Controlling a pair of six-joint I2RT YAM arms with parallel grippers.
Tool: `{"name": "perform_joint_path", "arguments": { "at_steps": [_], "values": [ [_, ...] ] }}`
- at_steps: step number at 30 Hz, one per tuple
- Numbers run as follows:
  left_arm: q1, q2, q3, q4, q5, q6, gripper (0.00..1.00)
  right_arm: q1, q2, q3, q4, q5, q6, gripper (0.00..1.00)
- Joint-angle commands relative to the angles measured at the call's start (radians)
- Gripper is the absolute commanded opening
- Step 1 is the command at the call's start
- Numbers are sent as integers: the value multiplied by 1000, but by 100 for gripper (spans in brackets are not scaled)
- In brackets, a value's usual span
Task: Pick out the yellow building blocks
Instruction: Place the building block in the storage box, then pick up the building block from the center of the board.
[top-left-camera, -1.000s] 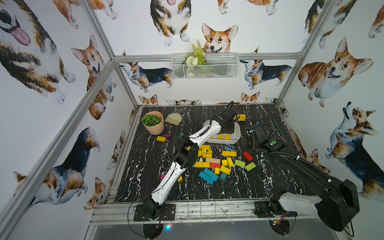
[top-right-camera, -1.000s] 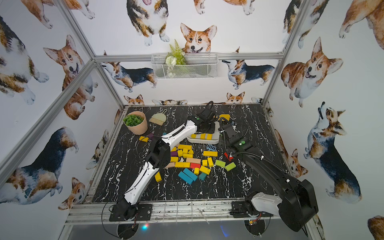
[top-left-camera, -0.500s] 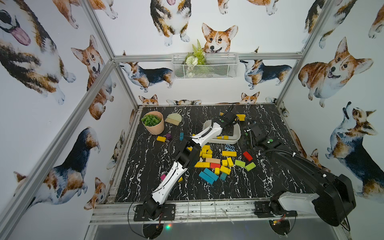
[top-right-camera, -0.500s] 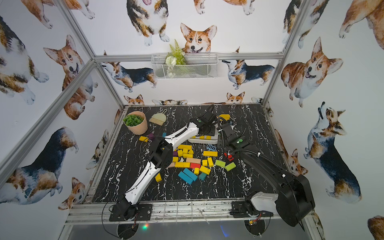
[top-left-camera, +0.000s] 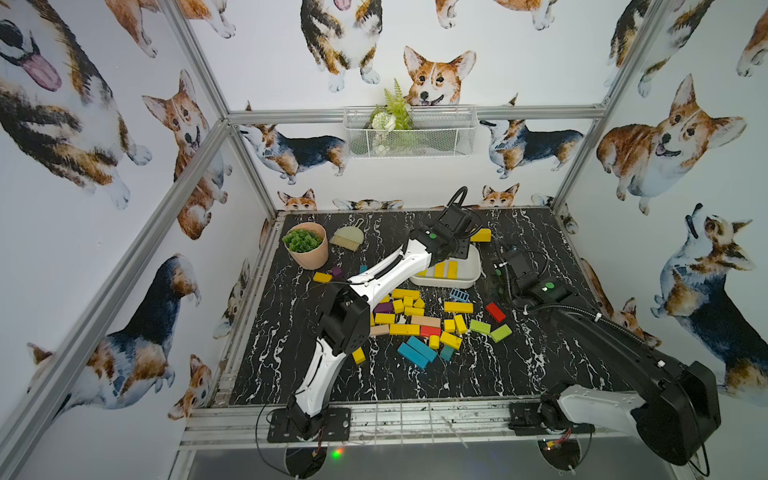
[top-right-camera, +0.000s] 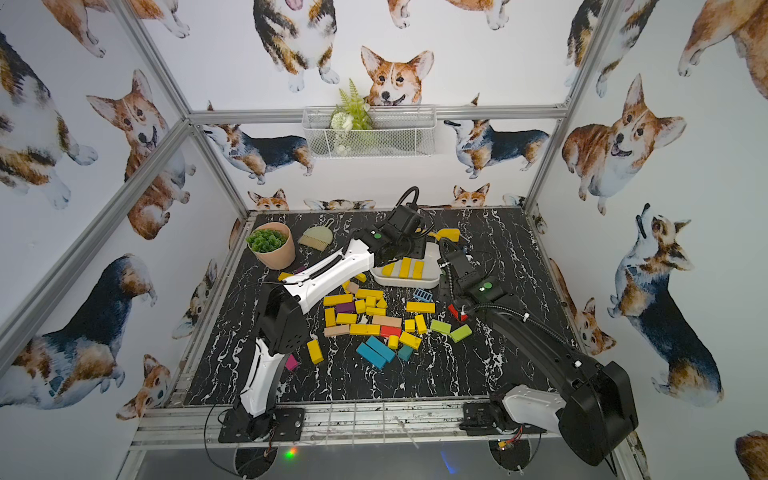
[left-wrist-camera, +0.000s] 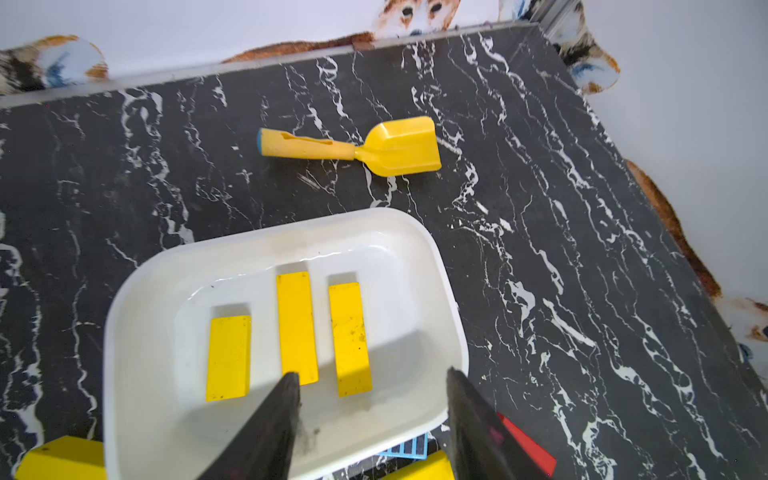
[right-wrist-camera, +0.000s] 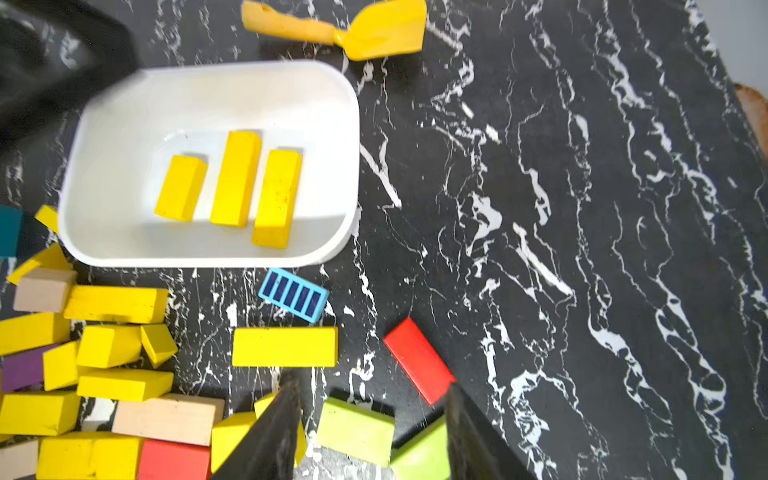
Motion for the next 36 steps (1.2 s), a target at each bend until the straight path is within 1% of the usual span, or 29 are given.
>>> {"name": "perform_joint_path", "arguments": {
  "at_steps": [1,6,9,12,14,15,18,23,30,36],
  "values": [
    [7,-116,-131,111,0,-43,59,0,42,-10,-129,-65,63,58],
    [40,-269,-368,219,28,-106,59,0,103,-33,-144,-67,49,59],
    [66,-346,-488,256,33,-140,59,0,149,-34,-126,-120,33,59],
    [92,-426,-608,279,6,-159,59,7,201,-29,-90,-205,14,59],
    [112,-454,-672,285,-8,-176,58,29,226,-23,-65,-228,7,57],
    [122,-501,-702,284,-15,-185,58,47,243,-15,-56,-237,1,57],
    [147,-556,-774,289,-32,-203,58,105,304,14,-50,-250,-6,55],
    [168,-605,-837,293,-43,-224,58,152,394,58,-49,-243,1,53],
    [171,-588,-821,265,-40,-228,58,154,442,74,-40,-226,-6,51],
    [173,-577,-807,266,-38,-229,58,156,473,86,-21,-278,-24,51]
  ]
}}
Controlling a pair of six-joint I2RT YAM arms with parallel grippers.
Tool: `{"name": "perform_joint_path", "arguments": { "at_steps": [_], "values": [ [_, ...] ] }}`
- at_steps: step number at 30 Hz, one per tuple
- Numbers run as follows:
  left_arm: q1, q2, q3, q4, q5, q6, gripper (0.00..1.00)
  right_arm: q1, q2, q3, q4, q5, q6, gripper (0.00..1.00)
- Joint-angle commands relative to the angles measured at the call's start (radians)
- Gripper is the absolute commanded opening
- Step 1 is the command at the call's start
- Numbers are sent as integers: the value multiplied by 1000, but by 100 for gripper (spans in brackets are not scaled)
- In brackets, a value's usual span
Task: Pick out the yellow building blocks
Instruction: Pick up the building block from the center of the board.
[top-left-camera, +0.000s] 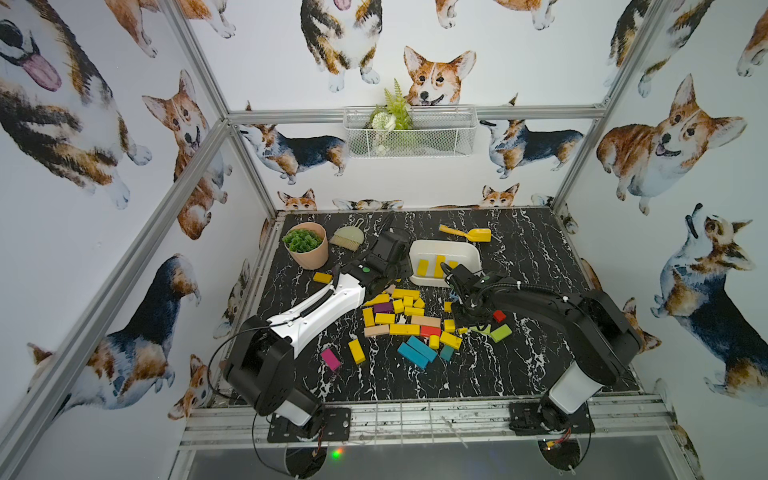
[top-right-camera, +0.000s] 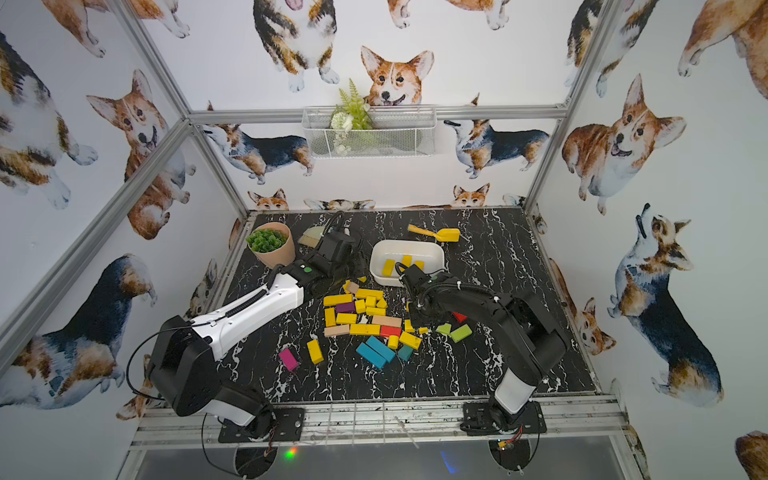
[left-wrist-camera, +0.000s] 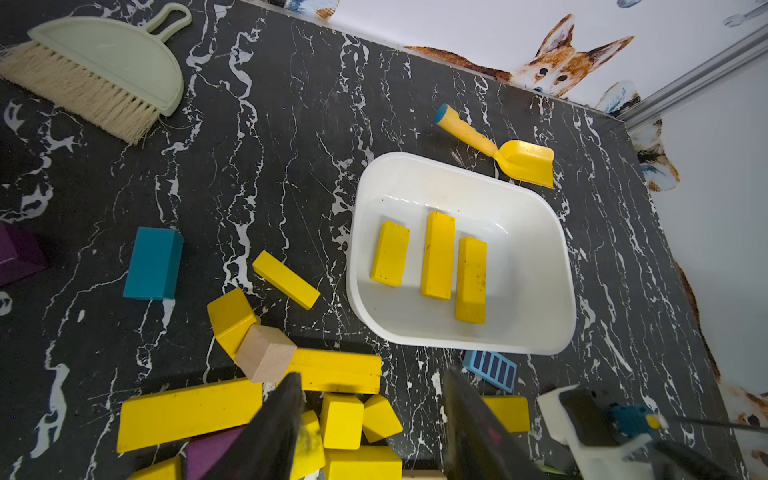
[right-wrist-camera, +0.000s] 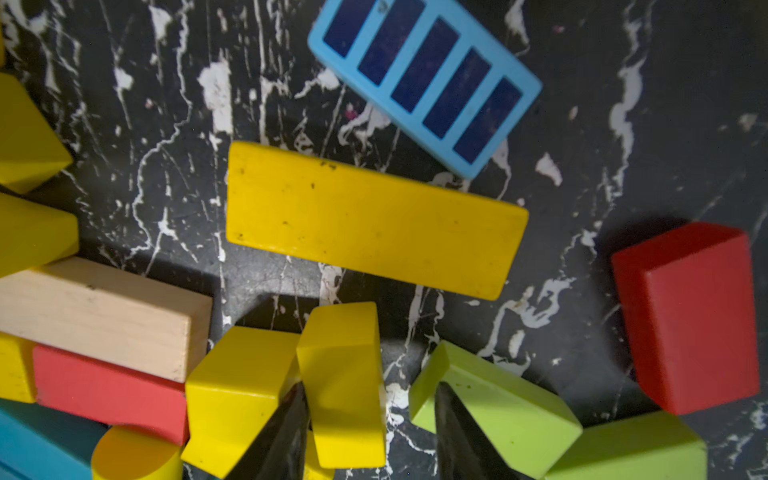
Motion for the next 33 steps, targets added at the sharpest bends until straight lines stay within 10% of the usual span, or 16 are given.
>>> {"name": "perform_joint_path", "arguments": {
  "at_steps": [1,9,16,33],
  "values": [
    [3,7,13,8,-13,-14,58,3,13,9,19,-31,-13,51],
    [2,5,6,5,-10,-16,58,3,55,21,34,6,-12,45],
    [2,-18,0,-1,-26,-7,58,3,43,39,18,12,-16,17],
    [15,-123,-107,44,-148,-45,57,-83,-105,374,-125,165,-116,16]
  ]
}}
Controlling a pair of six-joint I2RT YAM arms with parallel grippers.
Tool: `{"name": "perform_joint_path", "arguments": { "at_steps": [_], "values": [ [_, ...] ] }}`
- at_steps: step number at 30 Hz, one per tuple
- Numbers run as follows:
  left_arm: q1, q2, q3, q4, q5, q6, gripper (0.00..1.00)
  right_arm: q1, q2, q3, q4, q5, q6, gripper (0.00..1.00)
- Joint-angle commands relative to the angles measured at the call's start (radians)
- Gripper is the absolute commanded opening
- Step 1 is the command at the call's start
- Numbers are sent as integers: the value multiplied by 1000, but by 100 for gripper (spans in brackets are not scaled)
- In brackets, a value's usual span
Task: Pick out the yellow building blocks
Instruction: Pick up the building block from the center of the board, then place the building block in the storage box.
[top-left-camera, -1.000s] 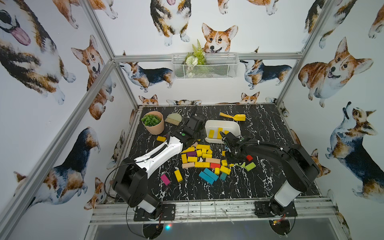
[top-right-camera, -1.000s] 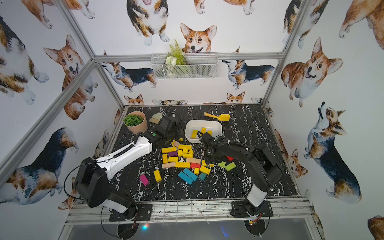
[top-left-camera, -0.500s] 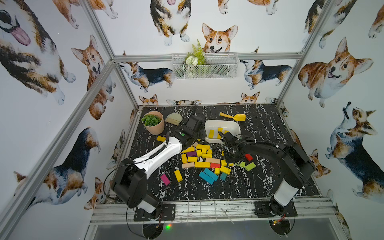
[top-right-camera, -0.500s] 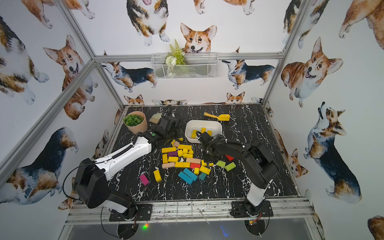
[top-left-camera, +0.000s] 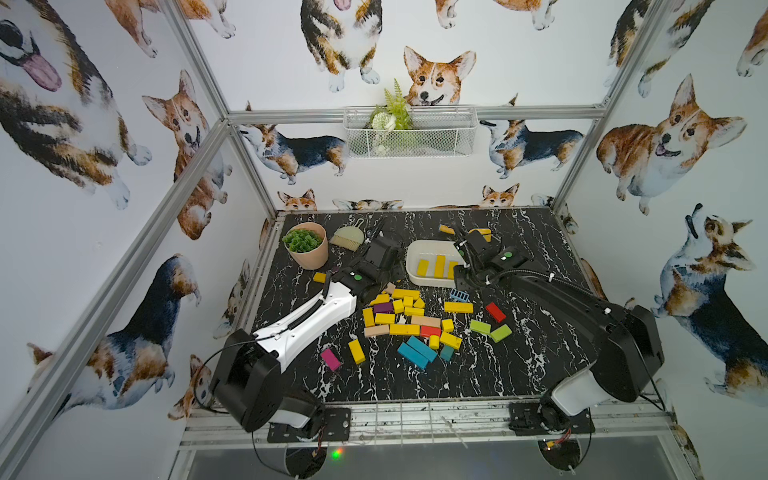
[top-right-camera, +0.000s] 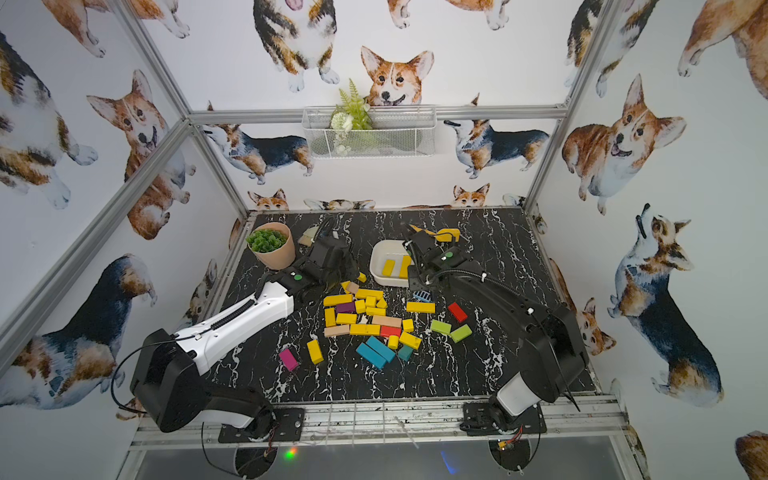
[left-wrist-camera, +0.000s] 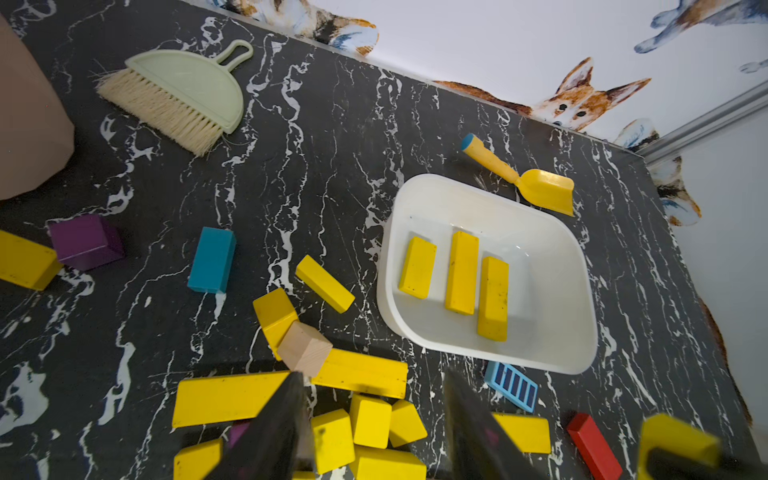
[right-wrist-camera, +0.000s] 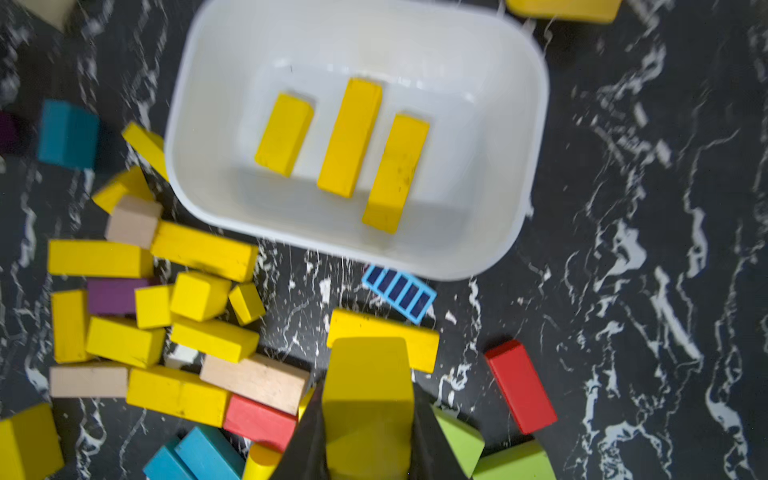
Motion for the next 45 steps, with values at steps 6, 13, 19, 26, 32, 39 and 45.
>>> {"name": "perform_joint_path", "arguments": {
  "at_steps": [6,13,19,26,32,39,45],
  "values": [
    [12,-99,-81,37,-64,-24,57,-90,125,201,-77,16,-97,16],
    [12,-191,-188,43,-96,-95,56,-123,337,339,-42,-47,-95,15],
    [12,-213,-189,13,-82,-88,56,-126,529,465,-38,-21,-55,15],
    [12,-267,-200,-31,-98,-89,56,-143,641,563,-112,147,6,15],
    [12,-310,-224,-46,-141,-107,55,-146,655,504,-87,146,51,15],
    [12,-289,-217,-49,-169,-135,55,-152,629,399,-33,144,54,21],
    [12,-256,-195,-52,-159,-140,55,-162,637,382,-11,116,57,38]
  ]
}}
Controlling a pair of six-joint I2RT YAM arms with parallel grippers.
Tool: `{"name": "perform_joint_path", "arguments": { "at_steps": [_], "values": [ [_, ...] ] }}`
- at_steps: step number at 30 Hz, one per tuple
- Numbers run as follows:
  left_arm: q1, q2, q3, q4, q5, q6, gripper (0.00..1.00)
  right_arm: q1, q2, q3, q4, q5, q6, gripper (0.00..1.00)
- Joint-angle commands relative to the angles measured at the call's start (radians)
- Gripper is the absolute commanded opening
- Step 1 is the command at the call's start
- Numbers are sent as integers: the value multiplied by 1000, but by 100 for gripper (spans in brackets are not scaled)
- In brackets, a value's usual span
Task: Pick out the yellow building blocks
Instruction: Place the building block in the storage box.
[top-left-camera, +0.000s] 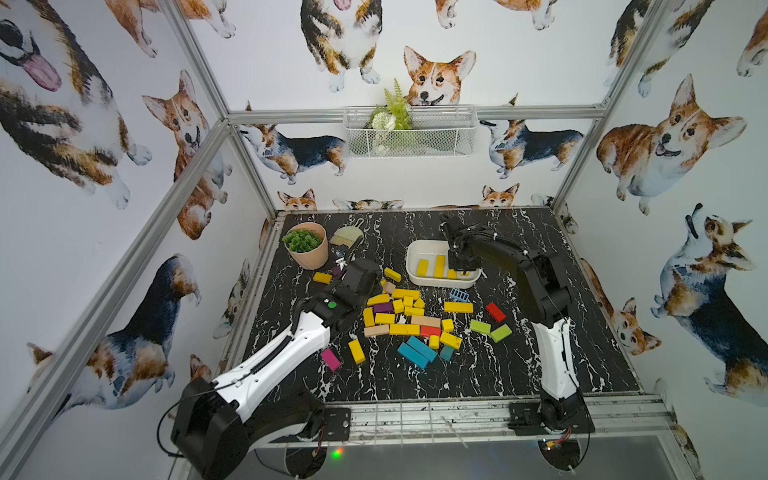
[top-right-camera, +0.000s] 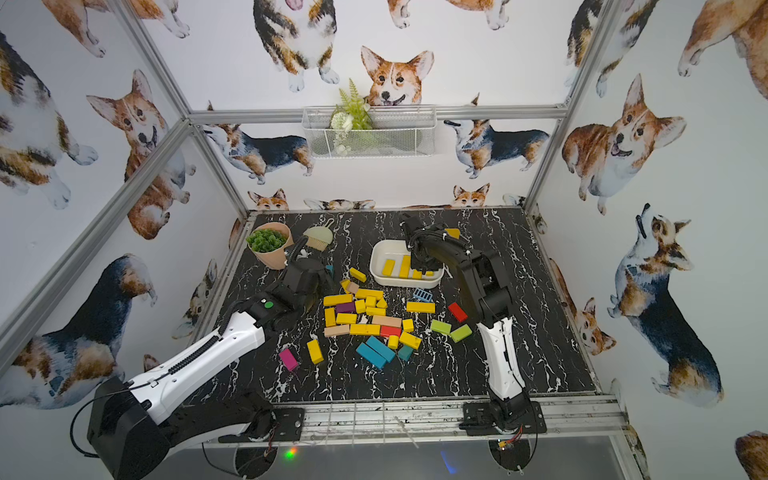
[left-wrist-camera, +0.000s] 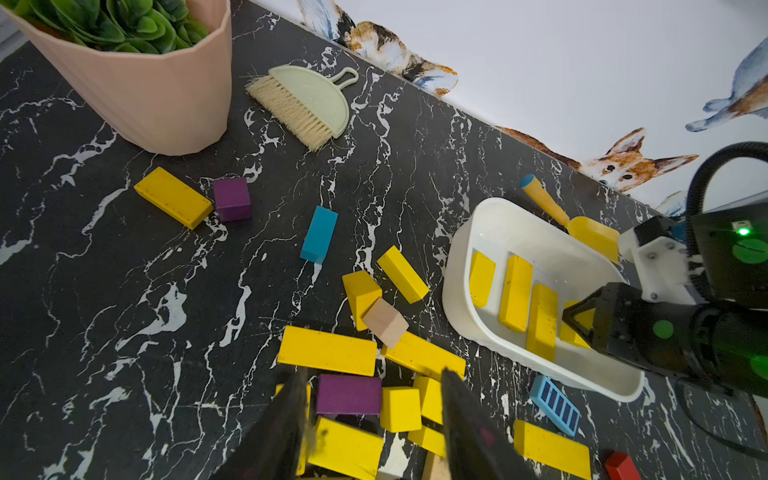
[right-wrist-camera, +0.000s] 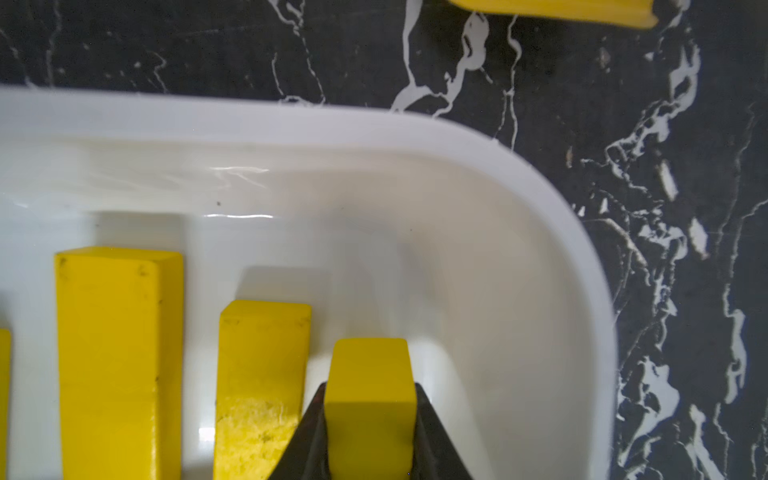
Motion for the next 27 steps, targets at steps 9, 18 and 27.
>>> {"name": "perform_joint_path", "arguments": {
  "at_steps": [9,18,27],
  "values": [
    [1,56,58,-14,-27,21,55,-4,-77,6,30,-36,-2,47],
    [27,176,132,-36,46,107,56,-2,-438,-289,247,-193,-34,45],
    [65,272,156,-56,146,136,57,0,-778,-650,291,-213,-14,44]
  ]
}}
